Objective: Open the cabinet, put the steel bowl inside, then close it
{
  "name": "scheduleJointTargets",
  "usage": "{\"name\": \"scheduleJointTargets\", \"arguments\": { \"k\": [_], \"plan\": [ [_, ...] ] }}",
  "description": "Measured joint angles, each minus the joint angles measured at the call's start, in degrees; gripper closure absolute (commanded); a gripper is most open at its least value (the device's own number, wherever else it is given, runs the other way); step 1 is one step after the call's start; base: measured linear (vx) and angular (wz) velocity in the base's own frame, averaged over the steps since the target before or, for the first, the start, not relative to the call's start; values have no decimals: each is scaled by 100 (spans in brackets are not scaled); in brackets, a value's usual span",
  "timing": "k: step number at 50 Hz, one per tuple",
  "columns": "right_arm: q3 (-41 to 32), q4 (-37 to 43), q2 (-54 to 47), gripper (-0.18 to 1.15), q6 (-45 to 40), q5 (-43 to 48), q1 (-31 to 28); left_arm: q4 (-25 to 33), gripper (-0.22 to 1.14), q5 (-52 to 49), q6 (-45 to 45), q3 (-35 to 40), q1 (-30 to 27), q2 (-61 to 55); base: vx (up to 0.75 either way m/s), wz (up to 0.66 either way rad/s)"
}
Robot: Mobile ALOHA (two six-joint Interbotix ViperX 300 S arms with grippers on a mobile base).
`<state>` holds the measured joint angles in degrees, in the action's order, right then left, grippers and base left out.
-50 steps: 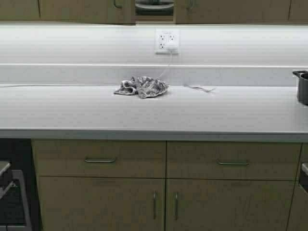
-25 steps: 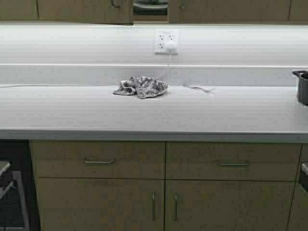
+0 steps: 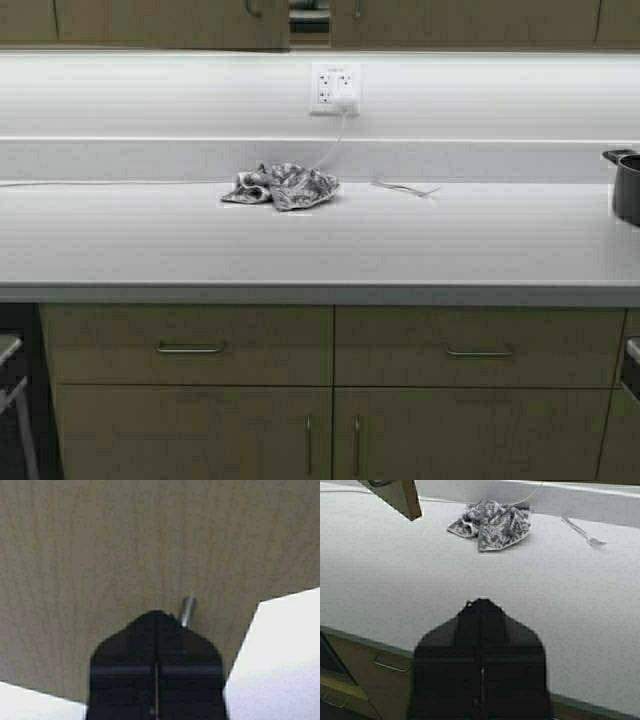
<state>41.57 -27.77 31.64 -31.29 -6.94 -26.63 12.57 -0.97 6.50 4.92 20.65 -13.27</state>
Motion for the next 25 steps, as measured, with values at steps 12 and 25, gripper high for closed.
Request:
{"name": "scheduleJointTargets", "arguments": {
  "k": [12, 25],
  "plan": [
    [-9, 9, -9, 91, 0, 0, 0, -9, 87, 281, 9, -1397, 18, 923, 7, -3],
    [-44, 44, -141, 91, 0, 0, -9, -9, 87, 642, -70, -3261, 18, 2224, 4, 2]
  ]
}}
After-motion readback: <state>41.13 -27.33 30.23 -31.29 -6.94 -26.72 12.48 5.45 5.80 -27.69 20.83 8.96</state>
